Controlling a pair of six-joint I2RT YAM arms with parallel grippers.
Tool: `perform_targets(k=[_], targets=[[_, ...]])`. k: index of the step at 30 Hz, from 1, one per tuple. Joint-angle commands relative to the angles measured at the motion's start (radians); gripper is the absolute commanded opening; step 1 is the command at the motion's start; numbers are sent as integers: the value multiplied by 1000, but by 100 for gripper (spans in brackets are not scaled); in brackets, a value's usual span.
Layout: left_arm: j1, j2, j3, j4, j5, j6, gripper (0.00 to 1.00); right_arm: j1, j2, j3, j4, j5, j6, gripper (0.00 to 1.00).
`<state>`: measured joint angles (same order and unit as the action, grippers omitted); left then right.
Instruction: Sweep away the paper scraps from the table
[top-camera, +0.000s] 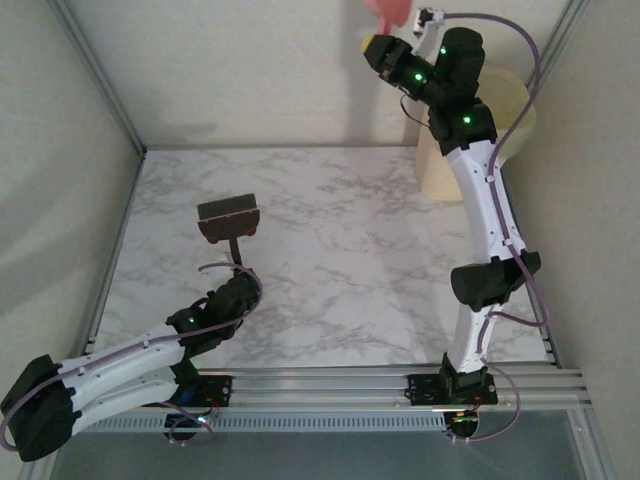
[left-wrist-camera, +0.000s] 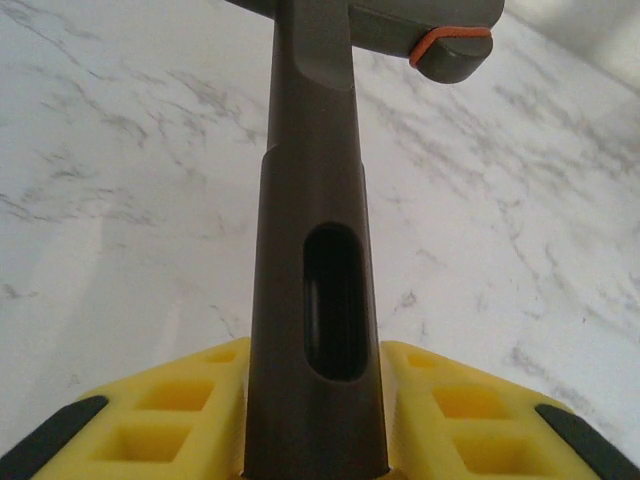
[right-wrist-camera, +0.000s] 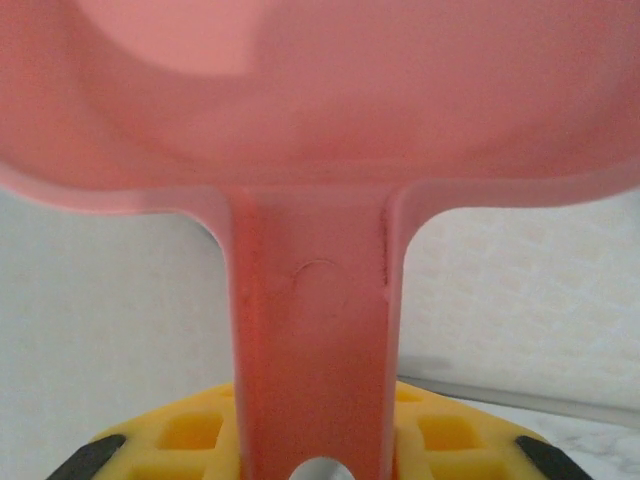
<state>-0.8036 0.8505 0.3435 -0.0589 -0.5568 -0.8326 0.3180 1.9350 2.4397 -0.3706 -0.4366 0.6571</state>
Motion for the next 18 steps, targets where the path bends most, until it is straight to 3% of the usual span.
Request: perform_targets(k=[1,7,10,15,18], targets=[[-5,-64,-20,-60,-120,-52,0,63,67,92,-240,86,-313,0],[-4,-151,-22,-130,-166,-98,0,232,36,-4,-334,311,-465,0],[-4,-182,-24,-161,-184,-127,0,319,7,-88,-431,443,-450,0],[-5,-223,-26,-182,-177,-151,0,477,-221,-674,-189,638,-419,0],[-4,-240,-29,-205,-178,-167,0,503,-339,-898,-132,688,-367,0]])
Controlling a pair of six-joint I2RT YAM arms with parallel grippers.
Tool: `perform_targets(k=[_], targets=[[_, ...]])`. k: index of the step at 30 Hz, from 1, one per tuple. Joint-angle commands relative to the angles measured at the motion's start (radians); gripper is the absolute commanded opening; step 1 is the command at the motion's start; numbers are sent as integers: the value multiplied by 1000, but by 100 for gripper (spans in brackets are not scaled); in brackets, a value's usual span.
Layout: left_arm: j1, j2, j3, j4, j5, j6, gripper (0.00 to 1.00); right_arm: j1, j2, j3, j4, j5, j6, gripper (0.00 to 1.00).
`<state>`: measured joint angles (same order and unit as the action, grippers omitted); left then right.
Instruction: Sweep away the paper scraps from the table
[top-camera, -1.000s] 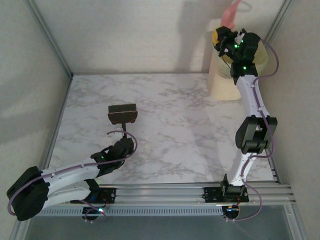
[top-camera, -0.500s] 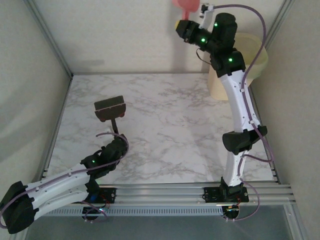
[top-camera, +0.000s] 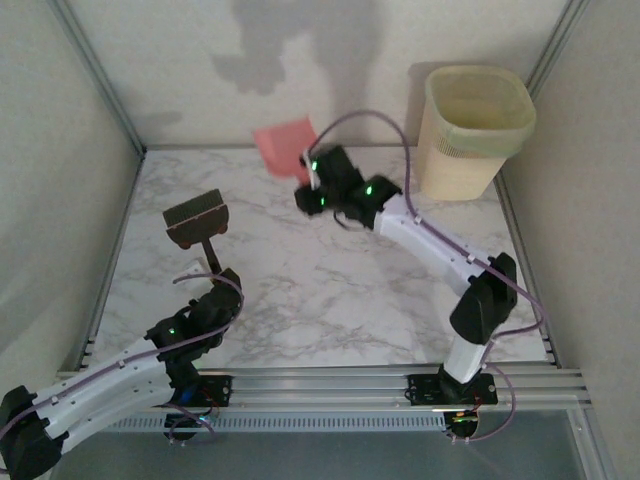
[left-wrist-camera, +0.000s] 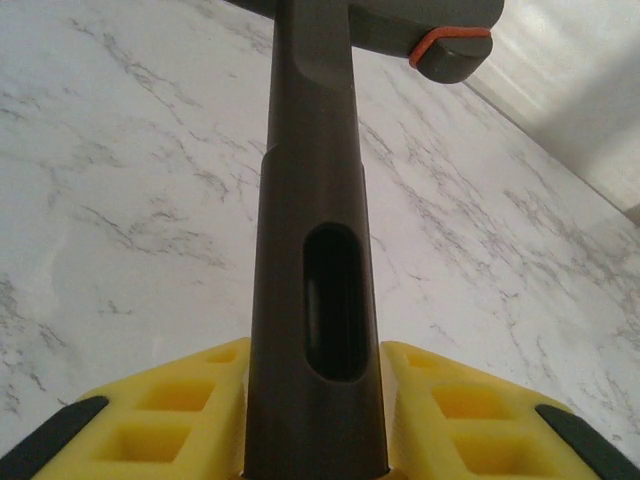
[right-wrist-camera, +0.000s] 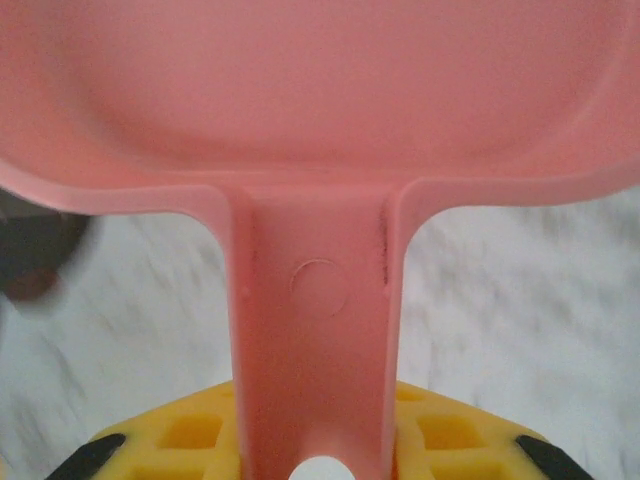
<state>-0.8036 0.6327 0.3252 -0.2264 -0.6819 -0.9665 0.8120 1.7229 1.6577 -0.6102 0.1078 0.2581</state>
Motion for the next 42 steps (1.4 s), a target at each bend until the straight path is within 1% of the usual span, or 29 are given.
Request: perform_targets(k=[1,4,6,8,9,12,14,16,18,22,26,32,33,42], targets=[[-5,-29,-10,-43,-55,-36,0,8,-164,-178,110,167,49,0],[-5,-46,-14,-51,-59,-41,0,7,-251,-320,103,243,71,0],[-5,-55,-18,-47,-57,-39,0,0,-294,-391,105,267,86,0],[-4,-59,-19,-45,-58,-35,0,-18,-325,-470,129,245,115,0],[-4,-59,-20,-47,-60,-35,0,-33,-332,-505,144,214,145,0],[-5,-54,-23,-45,-67,-35,0,-61,-294,-547,167,154,230,1],[-5,-46,-22,-42,-74,-35,0,-61,-226,-531,150,145,252,1],[-4,-34,-23,-39,-76,-37,0,-61,-143,-476,86,157,296,0],[-4,-22,-21,-39,-78,-38,0,-60,-62,-423,54,141,313,0],[-4,6,-21,-20,-72,-34,0,-60,44,-349,8,107,337,0],[-3,46,-20,2,-63,-22,0,-61,50,-348,9,110,344,0],[-3,147,-23,95,15,31,0,-60,73,-337,-1,99,348,2],[-3,169,-18,104,21,35,0,-88,85,-329,-9,91,350,3],[-3,384,29,190,146,111,0,-128,178,-266,-64,33,370,6]])
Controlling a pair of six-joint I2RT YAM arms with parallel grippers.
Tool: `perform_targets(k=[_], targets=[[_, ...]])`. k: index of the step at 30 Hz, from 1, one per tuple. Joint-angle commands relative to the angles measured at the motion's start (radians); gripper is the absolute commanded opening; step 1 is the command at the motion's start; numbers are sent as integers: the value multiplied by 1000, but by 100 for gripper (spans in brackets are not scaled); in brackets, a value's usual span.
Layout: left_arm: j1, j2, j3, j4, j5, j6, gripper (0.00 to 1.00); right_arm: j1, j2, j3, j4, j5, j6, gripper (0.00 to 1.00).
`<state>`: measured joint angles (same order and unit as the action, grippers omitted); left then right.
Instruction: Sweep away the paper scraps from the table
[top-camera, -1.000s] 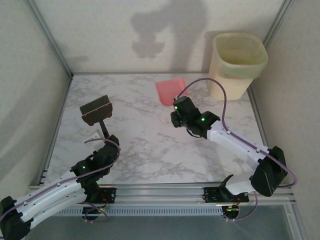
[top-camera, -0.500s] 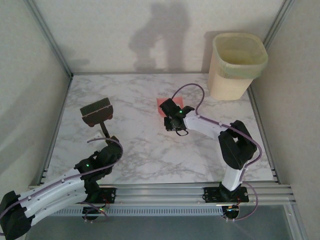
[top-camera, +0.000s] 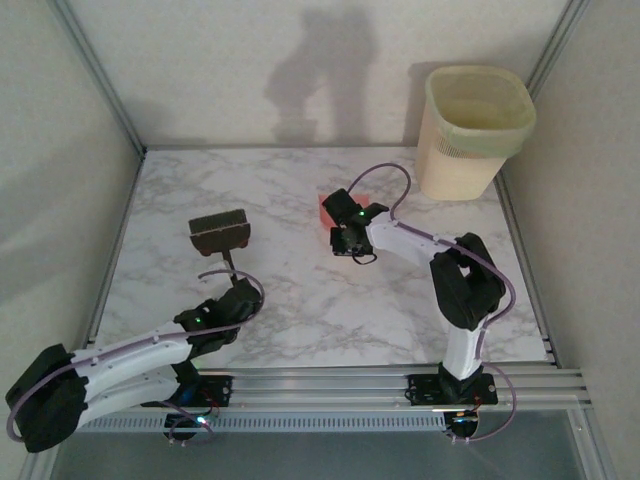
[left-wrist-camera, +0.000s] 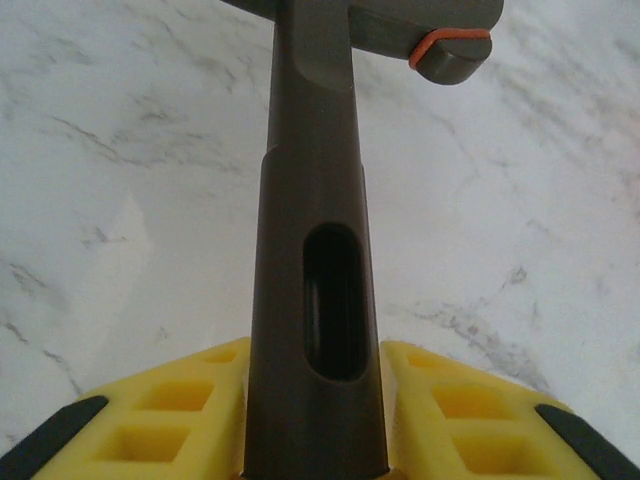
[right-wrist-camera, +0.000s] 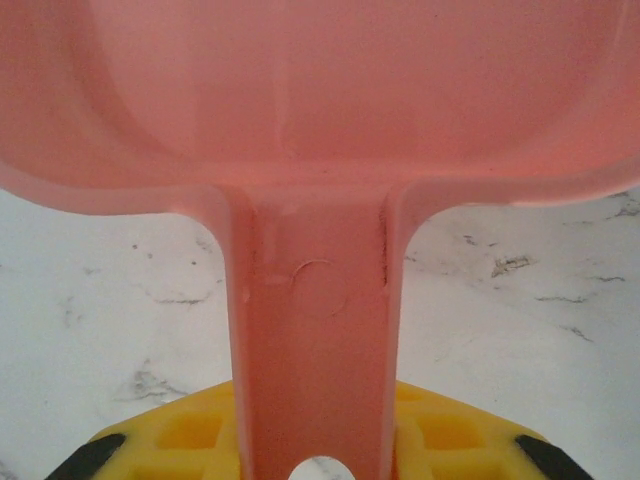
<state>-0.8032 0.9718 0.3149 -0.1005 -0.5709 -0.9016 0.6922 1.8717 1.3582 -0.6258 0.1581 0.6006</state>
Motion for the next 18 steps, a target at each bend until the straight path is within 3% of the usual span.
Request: perform_targets(k=[1,18], targets=[[-4,73,49,64,45,50,0,-12,32,36,-51,-21,28,6],[-5,292,105,179,267,150,0,-25,96,75,-54,-110,13,25]])
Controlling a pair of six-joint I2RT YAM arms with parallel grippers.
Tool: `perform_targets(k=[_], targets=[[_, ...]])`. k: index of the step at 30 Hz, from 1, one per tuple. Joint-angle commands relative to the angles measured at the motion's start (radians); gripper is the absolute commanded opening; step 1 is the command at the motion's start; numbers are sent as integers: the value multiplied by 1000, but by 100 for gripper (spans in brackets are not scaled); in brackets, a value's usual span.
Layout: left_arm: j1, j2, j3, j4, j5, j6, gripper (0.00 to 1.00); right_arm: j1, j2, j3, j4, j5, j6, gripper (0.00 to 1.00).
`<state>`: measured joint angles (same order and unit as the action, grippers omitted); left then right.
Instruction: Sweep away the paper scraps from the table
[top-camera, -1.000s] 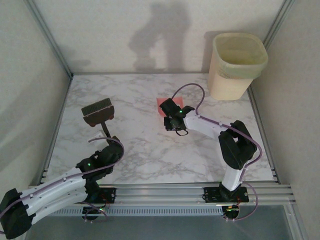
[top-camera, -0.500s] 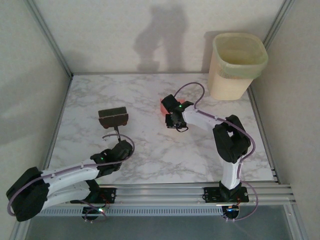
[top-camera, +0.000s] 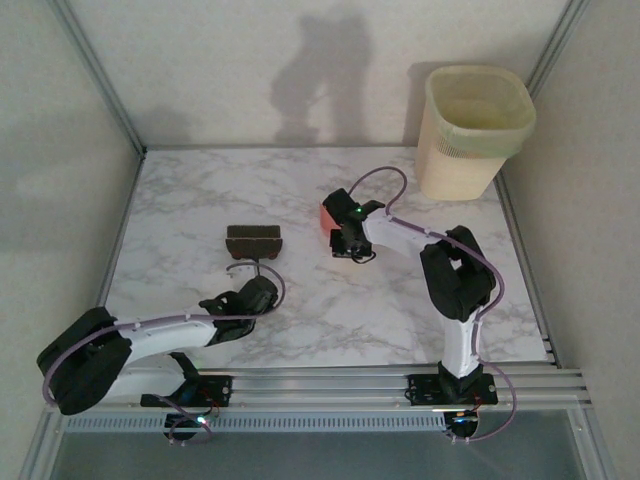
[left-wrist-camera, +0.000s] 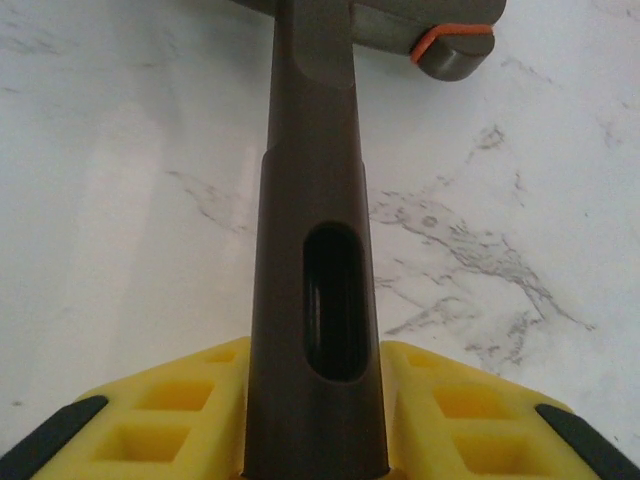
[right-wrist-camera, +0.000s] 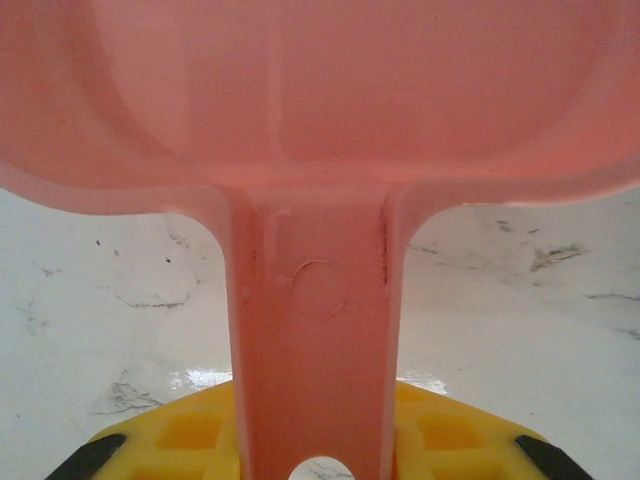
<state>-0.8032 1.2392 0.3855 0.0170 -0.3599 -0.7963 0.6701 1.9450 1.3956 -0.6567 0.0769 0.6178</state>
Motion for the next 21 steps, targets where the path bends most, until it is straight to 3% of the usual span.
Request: perform_targets(k=[1,9,16,21], targets=[[-5,37,38,70,74,53,0,-3,31,44,-28,-33,-6,26],[-5,158,83,108,180,82,0,-2,54,63,-44,-48,-9,31],[-5,190,108,95,164,87,0,-2,36,47,-35,-37,-2,45],[-5,181,106,89,154,85,14,0,-2,12,0,-31,0,54]])
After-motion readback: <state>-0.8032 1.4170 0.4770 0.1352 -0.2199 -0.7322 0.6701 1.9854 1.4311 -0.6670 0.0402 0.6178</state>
